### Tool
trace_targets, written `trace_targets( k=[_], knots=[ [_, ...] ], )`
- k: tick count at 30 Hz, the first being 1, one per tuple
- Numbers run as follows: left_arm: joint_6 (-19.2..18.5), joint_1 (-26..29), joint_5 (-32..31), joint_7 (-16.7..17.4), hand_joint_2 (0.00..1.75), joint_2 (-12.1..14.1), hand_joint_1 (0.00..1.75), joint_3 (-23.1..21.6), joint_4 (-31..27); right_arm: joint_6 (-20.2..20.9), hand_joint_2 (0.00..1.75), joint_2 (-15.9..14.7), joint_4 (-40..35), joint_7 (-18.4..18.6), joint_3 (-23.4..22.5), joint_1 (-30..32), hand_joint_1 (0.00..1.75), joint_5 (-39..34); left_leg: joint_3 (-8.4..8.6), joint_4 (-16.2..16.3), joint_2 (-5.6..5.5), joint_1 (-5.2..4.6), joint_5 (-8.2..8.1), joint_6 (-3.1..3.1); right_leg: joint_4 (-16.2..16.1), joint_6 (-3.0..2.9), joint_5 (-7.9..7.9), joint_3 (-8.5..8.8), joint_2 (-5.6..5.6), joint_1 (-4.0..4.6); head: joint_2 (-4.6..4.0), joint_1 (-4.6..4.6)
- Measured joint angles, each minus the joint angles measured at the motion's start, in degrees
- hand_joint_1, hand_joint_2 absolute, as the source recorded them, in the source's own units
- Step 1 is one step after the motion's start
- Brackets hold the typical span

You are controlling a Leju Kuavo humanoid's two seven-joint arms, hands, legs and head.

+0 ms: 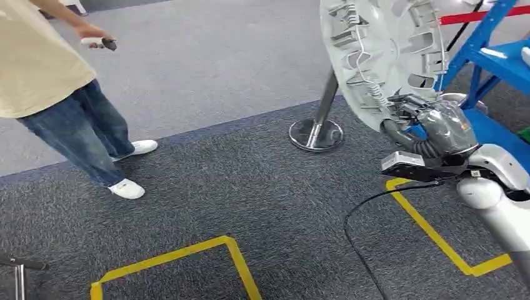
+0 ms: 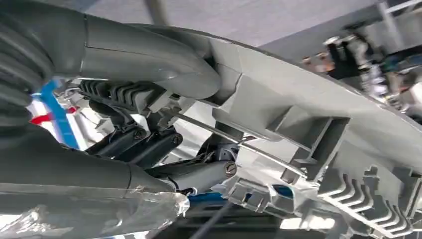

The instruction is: Take the parts from the cabinet and place them on the table.

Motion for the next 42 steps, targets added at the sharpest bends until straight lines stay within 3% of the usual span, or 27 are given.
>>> trace_targets(
  k=[2,4,5,7,8,9,11,12,13,17,18,19,20,22,23,25,26,27,28,32,33,34,35,37,38,40,42],
  knots=[
    [0.0,0.0,-0.3,-0.5,1.75,0.4,0.0,0.0,0.0,0.2,1.75,0.3,0.1,-0.2,0.6,-0.9,1.75,0.1,0.26,-0.8,-1.49,0.37,0.51,0.8,-0.2,0.57,-0.37,0.22,-0.64,-0.18,0.0,0.02],
    [-0.6,-0.3,-1.2,0.2,1.75,0.5,0.0,0.0,0.0,0.4,1.75,0.4,0.2,-0.4,1.2,-1.8,1.75,0.2,0.3,-0.9,-2.76,0.79,0.71,1.19,3.8,0.69,-2.74,-1.7,5.23,-0.64,0.0,0.0],
    [-2.9,-0.5,-2.3,2.3,1.75,0.8,0.0,-0.3,0.0,0.5,1.75,0.5,0.3,-0.3,1.3,-2.2,1.75,0.3,0.26,-1.0,-3.61,0.97,0.74,1.31,9.0,0.83,-4.98,-4.24,6.65,-0.62,0.0,0.15],
    [-9.0,-0.2,-5.1,8.2,1.75,1.4,0.0,-1.5,0.0,0.6,1.75,0.8,0.8,-0.1,1.8,-2.9,1.75,1.1,0.27,-1.0,-5.12,1.14,0.74,1.32,17.2,1.22,-7.59,-8.59,7.07,-0.71,0.0,0.13],
    [-11.6,0.2,-7.1,11.9,1.75,1.8,0.0,-2.4,0.0,0.6,1.75,1.2,1.2,0.0,2.2,-3.2,1.75,1.6,0.36,-0.9,-5.99,1.27,0.74,1.3,18.3,1.39,-7.22,-9.64,7.06,-0.82,0.0,0.15],
    [-12.8,0.7,-9.4,15.2,1.75,2.2,0.0,-3.4,0.0,0.6,1.75,1.4,1.6,0.0,2.5,-3.3,1.75,2.2,0.48,-0.9,-6.87,1.45,0.73,1.26,16.4,1.53,-5.36,-9.07,7.07,-0.99,-0.02,0.13],
    [-15.0,1.8,-12.9,20.4,1.75,2.9,0.0,-5.6,0.0,0.5,1.75,1.8,2.4,0.0,2.6,-3.4,1.75,3.0,0.71,-0.6,-8.67,2.02,0.57,0.59,6.5,1.99,0.3,-4.61,7.95,-1.65,-0.02,0.13],
    [-16.3,2.4,-14.2,22.8,1.75,3.6,0.0,-6.6,0.0,0.4,1.75,2.0,2.8,0.0,2.6,-3.4,1.75,3.4,0.59,-0.4,-9.45,2.23,0.4,0.07,1.7,2.56,1.98,-2.51,10.56,-2.37,-0.02,0.22],
    [-17.1,2.8,-15.0,24.6,1.75,4.5,0.0,-7.3,0.0,0.4,1.75,2.4,3.3,-0.2,2.7,-3.6,1.75,3.5,-0.02,0.0,-10.18,2.17,0.51,-0.49,0.8,2.9,1.18,-1.31,13.54,-2.68,-0.02,0.22],
    [-18.0,4.8,-15.5,28.0,1.75,6.8,0.0,-8.5,0.0,0.3,1.75,3.3,4.3,-0.6,2.7,-3.8,1.75,4.3,-1.14,0.0,-12.9,2.66,1.31,-1.63,0.9,0.85,0.83,-1.58,10.74,-2.27,0.0,0.17],
    [-18.0,5.1,-15.5,28.1,1.75,7.0,0.0,-8.7,0.1,0.3,1.75,3.4,4.5,-0.5,2.7,-3.9,1.75,4.4,-1.42,0.6,-10.77,2.33,0.65,-1.85,0.7,0.32,0.89,-1.34,9.94,-2.22,0.0,0.09],
    [-18.0,5.2,-15.5,28.2,1.75,7.1,0.0,-9.0,0.1,0.3,1.75,3.5,4.6,-0.5,2.6,-3.8,1.75,4.4,-2.52,2.9,-7.73,2.0,-0.93,-2.15,0.6,-0.18,0.91,-1.32,9.19,-2.09,-0.02,-0.51],
    [-18.0,5.1,-15.5,28.3,1.75,7.1,0.0,-9.2,0.1,0.3,1.75,3.6,4.7,-0.5,2.6,-3.8,1.75,4.4,-4.49,6.9,-5.76,2.02,-3.04,-2.37,0.6,-0.39,0.88,-1.32,8.39,-1.78,-0.02,-0.57],
    [-17.7,5.0,-15.5,28.3,1.75,7.0,0.0,-9.4,0.1,0.3,1.75,3.6,4.9,-0.6,2.5,-3.9,1.75,4.5,-9.09,16.6,-4.27,2.1,-6.85,-2.23,0.6,-0.73,0.74,-1.31,6.47,-1.2,-0.02,-0.59],
    [-17.4,5.1,-15.3,28.3,1.75,7.0,0.0,-9.5,0.1,0.3,1.75,3.7,4.9,-0.6,2.5,-3.8,1.75,4.7,-9.87,18.2,-4.25,2.09,-6.98,-2.07,0.6,-0.88,0.64,-1.21,5.69,-1.0,-0.02,-0.53],
    [-16.7,5.3,-14.8,28.1,1.75,7.1,0.0,-9.3,0.0,0.2,1.75,3.9,4.9,-0.6,2.3,-3.3,1.75,5.3,-7.46,14.1,-4.23,1.81,-3.8,-1.43,0.6,-1.08,0.46,-0.94,4.17,-0.72,-0.02,-0.55],
    [-16.6,5.4,-14.8,27.9,1.75,7.2,0.0,-9.2,0.0,0.2,1.75,4.0,4.8,-0.6,2.1,-2.9,1.75,5.5,-4.56,8.9,-3.83,1.45,-1.31,-1.0,0.6,-1.08,0.27,-0.67,3.43,-0.65,-0.02,-0.53],
    [-16.6,5.5,-14.9,27.8,1.75,7.2,0.0,-9.2,0.0,0.0,1.75,4.1,4.6,-0.6,1.9,-2.5,1.75,5.8,-1.4,3.4,-2.34,0.91,0.78,-0.49,0.5,-1.0,0.06,-0.38,2.76,-0.64,-0.02,-0.53],
    [-16.6,5.4,-14.9,27.7,1.75,7.3,0.0,-9.2,0.0,-0.1,1.75,4.2,4.4,-0.5,1.8,-2.1,1.75,6.2,0.23,1.0,-0.12,0.05,-0.05,-0.24,0.4,-0.81,-0.06,-0.35,2.14,-0.44,-0.02,-0.57],
    [-16.8,5.6,-15.0,27.1,1.75,7.2,0.0,-9.2,0.0,-0.5,1.75,4.9,4.3,-0.5,1.6,-1.1,1.75,7.2,0.13,-0.6,-2.2,-0.17,0.12,0.64,0.0,0.0,-0.29,0.12,-0.21,-0.26,-0.02,-0.48],
    [-16.8,5.7,-15.1,27.1,1.75,6.8,0.0,-9.2,0.0,-0.6,1.75,5.0,4.2,-0.3,1.5,-0.8,1.75,7.5,0.7,-1.3,-2.71,0.46,0.44,0.96,0.4,0.35,-0.85,-0.52,1.25,-0.55,0.0,-0.44],
    [-16.7,5.7,-15.2,26.9,1.75,6.7,0.0,-9.2,0.0,-0.7,1.75,5.1,4.1,-0.4,1.5,-0.5,1.75,7.6,0.8,-1.4,-3.29,0.64,0.5,1.18,2.2,0.42,-1.72,-1.07,4.61,-0.73,0.0,-0.5],
    [-16.7,5.5,-15.3,26.8,1.75,6.6,0.0,-9.1,0.0,-0.7,1.75,5.1,4.1,-0.4,1.4,-0.2,1.75,7.7,0.79,-1.4,-3.83,0.83,0.54,1.3,5.9,0.51,-3.39,-2.96,6.32,-0.73,-0.02,-0.24],
    [-16.7,5.3,-15.5,26.4,1.75,6.1,0.0,-9.2,0.0,-1.0,1.75,5.2,4.0,-0.4,1.2,0.4,1.75,7.8,0.8,-1.3,-5.12,1.0,0.53,1.35,15.3,0.88,-6.83,-7.92,7.08,-0.75,-0.02,0.02],
    [-16.7,5.2,-15.6,26.2,1.75,5.8,0.0,-9.2,0.0,-1.1,1.75,5.2,4.0,-0.4,1.2,0.7,1.75,7.8,0.83,-1.3,-5.84,1.09,0.52,1.35,17.8,1.03,-7.2,-9.57,7.08,-0.8,0.0,0.02],
    [-16.6,5.1,-15.6,25.8,1.75,5.4,0.0,-9.2,0.0,-1.1,1.75,5.2,3.8,-0.3,0.9,1.4,1.75,7.9,0.95,-1.1,-7.53,1.51,0.48,1.16,14.4,1.33,-3.83,-8.74,7.11,-1.03,0.0,0.04],
    [-16.5,5.1,-15.6,25.7,1.75,5.2,0.0,-9.1,0.0,-1.1,1.75,5.2,3.5,-0.3,0.6,1.9,1.75,7.9,0.97,-0.5,-9.18,2.1,0.14,0.34,4.0,2.23,1.42,-3.76,8.83,-1.95,-0.02,0.02]
  ],
)
